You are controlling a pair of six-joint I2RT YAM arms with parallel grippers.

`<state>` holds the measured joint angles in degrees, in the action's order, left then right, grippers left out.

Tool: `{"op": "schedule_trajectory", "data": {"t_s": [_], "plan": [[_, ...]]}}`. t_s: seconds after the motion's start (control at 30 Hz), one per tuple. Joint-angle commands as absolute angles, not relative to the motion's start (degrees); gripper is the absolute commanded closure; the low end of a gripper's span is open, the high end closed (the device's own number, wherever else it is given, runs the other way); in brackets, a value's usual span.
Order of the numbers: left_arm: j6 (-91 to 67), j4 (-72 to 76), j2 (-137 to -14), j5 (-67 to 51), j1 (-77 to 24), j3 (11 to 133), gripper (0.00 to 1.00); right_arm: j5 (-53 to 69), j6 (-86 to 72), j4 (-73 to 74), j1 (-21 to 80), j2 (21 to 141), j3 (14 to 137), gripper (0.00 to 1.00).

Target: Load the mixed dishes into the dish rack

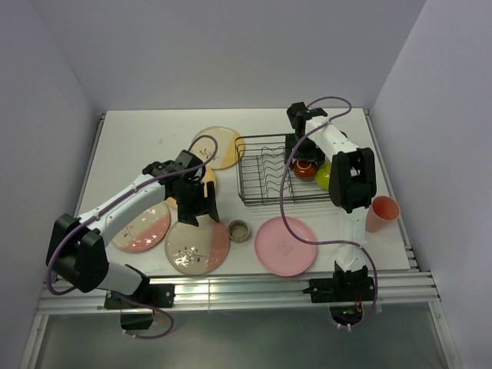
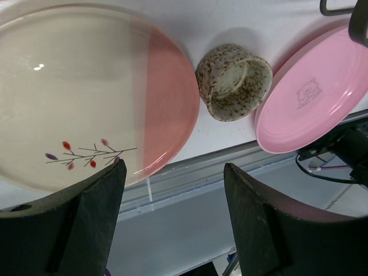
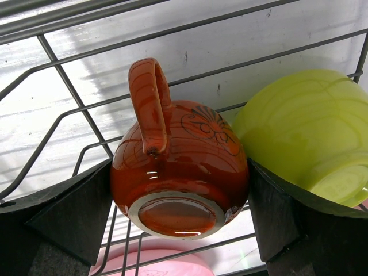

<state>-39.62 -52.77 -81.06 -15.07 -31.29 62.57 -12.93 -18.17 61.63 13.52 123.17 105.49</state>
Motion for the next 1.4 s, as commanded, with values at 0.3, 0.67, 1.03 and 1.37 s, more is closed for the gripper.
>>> {"op": "schedule_trajectory", "data": {"t_s": [0.3,0.67,1.03,1.37], "plan": [[-39.81,-48.52,-84.55,-13.97,-36.03,62.49,0.26,-15.47,-18.11,59.5,13.45,119.09,107.23,0.21],[-39.99,-47.55,-85.78,-14.41,-37.09,62.4,0.25,-14.51,-17.58,58.1,13.27,118.21,106.88,0.02],[-40.17,-47.02,-85.25,-14.77,-37.18,61.52,0.22,-13.35,-17.22,55.91,13.01,117.61,105.57,0.0],[-39.82,-45.44,-86.83,-15.38,-37.09,61.17,0.22,-17.57,-21.0,59.75,13.09,106.71,102.49,0.01]]}}
